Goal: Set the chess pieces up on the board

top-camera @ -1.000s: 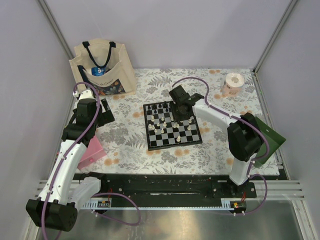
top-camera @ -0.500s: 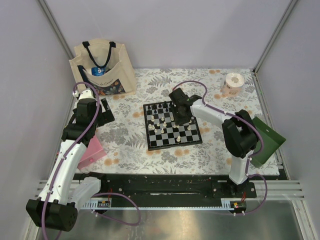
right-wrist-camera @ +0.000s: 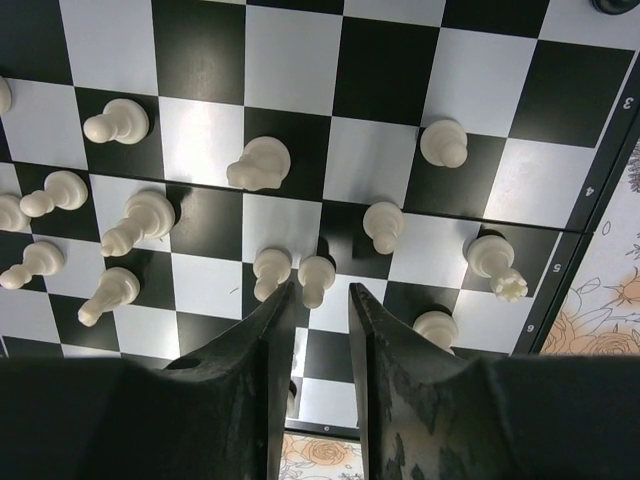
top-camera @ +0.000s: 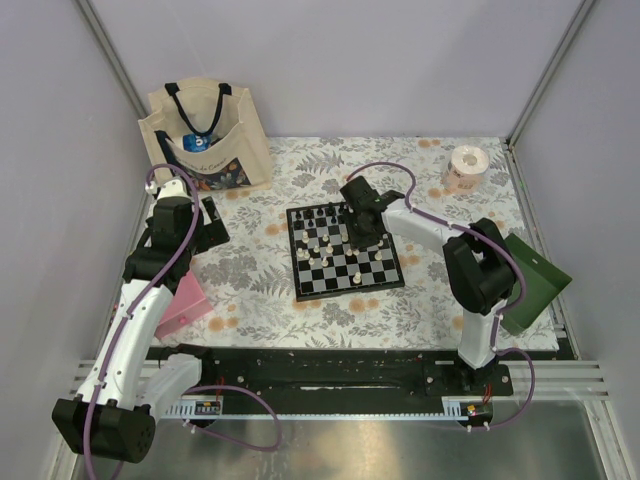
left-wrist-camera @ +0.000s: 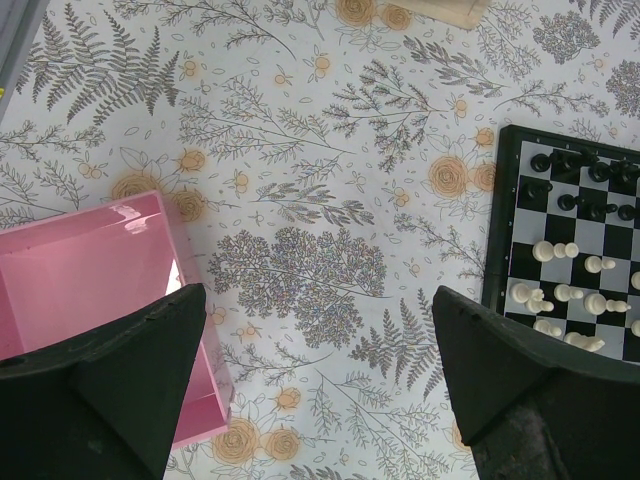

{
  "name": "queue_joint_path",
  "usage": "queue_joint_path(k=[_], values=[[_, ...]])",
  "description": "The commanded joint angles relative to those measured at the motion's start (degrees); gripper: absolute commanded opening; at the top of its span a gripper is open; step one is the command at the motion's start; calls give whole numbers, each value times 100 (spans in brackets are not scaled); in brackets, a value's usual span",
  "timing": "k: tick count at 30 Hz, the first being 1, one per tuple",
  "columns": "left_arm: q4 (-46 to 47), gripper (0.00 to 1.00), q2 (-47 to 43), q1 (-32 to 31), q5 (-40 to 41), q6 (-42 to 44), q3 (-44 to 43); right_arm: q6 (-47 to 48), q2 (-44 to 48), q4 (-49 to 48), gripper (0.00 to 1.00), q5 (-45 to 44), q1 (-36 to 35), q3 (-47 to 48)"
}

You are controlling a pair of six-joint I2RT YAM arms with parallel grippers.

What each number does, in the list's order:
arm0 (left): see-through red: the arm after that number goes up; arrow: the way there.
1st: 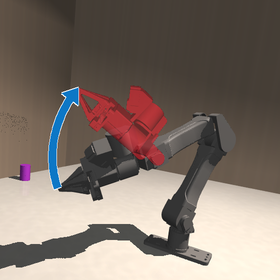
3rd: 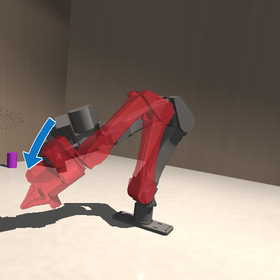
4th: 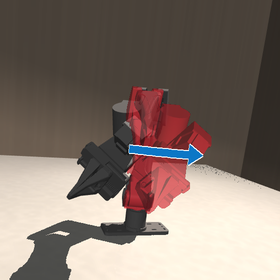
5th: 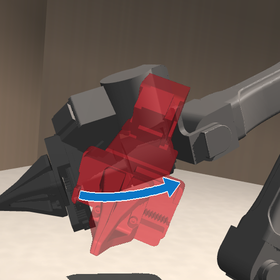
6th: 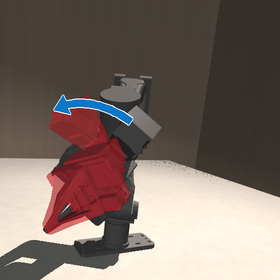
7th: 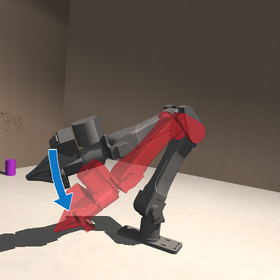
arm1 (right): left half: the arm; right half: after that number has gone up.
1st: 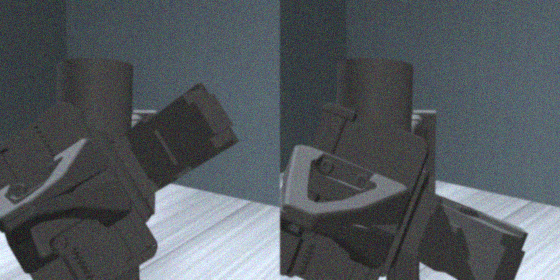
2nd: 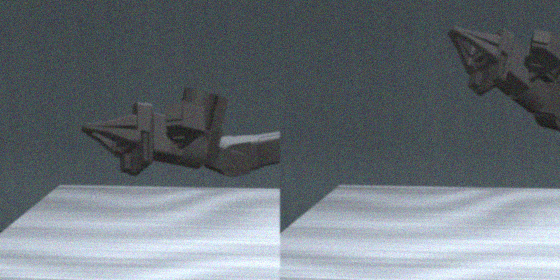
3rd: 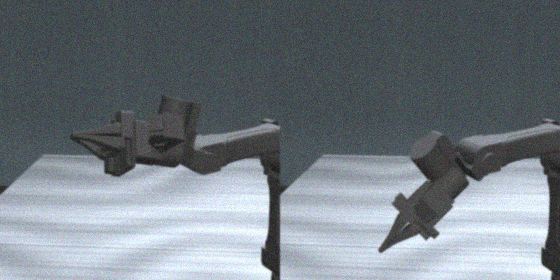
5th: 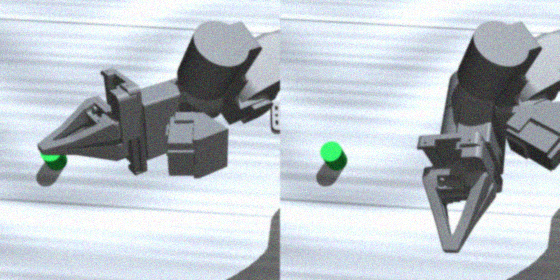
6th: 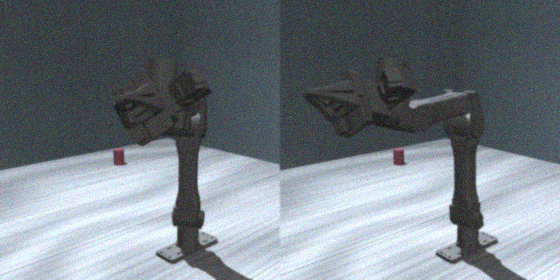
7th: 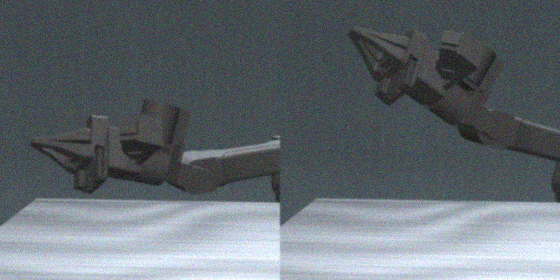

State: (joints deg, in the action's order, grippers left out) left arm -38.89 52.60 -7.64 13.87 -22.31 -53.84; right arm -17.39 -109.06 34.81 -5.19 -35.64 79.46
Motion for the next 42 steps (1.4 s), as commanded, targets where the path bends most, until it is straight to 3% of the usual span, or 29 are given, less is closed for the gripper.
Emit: queue_joint_path(k=[1, 7, 12, 15, 26, 42], values=[[268, 99, -74, 34, -86, -19, 23, -45, -125, -158, 35, 106, 39, -18], [268, 99, -66, 34, -95, -19, 23, -54, -151, -150, 28, 132, 31, -62], [286, 99, -74, 34, -104, -11, 41, -19, 7, -141, 14, 185, 31, -124], [286, 99, -83, 34, -104, -19, 41, -45, 182, -141, 11, 413, 22, -238], [295, 99, -74, 43, -139, -19, 32, -160, 859, -237, 11, 676, -31, -853], [295, 99, -92, 43, -139, -11, 41, -168, 596, -150, 13, 686, -321, -563]])
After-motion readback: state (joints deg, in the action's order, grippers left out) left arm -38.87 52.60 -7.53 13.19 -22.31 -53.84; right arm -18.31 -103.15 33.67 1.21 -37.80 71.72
